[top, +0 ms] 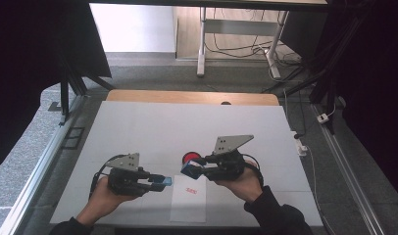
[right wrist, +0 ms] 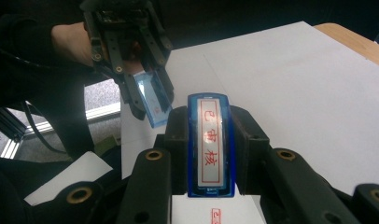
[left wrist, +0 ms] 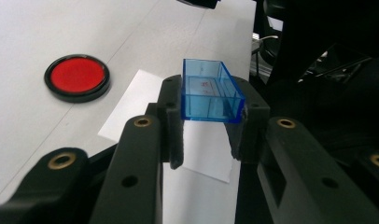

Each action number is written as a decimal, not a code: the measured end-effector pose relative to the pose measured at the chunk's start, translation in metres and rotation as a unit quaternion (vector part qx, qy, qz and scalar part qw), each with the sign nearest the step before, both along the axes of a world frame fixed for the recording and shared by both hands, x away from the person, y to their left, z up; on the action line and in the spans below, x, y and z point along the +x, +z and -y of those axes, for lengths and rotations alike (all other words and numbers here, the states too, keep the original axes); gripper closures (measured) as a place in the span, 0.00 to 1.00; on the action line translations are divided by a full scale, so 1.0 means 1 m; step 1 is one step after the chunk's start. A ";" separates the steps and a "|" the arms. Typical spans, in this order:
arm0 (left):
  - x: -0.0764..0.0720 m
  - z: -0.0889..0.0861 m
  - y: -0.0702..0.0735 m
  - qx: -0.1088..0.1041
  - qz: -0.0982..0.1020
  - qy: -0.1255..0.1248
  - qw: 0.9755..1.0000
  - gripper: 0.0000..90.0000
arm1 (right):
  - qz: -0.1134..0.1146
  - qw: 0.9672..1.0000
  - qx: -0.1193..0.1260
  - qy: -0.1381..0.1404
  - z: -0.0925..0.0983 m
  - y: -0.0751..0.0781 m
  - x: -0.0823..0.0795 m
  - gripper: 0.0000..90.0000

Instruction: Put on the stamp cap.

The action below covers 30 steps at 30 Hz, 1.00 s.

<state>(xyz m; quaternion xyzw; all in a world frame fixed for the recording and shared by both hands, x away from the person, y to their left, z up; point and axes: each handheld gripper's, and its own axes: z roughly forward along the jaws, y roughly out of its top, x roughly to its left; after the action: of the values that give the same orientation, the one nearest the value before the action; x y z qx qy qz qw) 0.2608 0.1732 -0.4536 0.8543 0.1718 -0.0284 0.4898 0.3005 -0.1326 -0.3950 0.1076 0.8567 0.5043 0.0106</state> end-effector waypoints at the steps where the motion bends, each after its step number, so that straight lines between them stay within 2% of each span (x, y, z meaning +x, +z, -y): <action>1: 0.001 0.002 0.000 0.000 0.001 -0.003 1.000 0.76 | 0.001 1.000 0.001 0.002 0.000 0.000 0.000 0.80; 12: 0.014 0.021 0.001 -0.012 0.003 -0.040 0.999 0.76 | 0.001 1.000 0.007 0.016 -0.001 0.003 -0.002 0.80; 18: 0.020 0.032 0.001 -0.010 0.002 -0.065 0.998 0.76 | -0.001 1.000 0.013 0.026 -0.002 0.005 -0.005 0.80; 30: 0.027 0.041 0.001 -0.017 -0.001 -0.099 0.995 0.76 | -0.002 0.999 0.015 0.048 -0.009 0.005 -0.010 0.80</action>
<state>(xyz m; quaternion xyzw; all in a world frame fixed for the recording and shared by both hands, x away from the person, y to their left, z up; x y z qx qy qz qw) 0.2880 0.1326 -0.4522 0.8588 0.0864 -0.0804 0.4985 0.2908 -0.1239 -0.3896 0.0672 0.8534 0.5166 -0.0171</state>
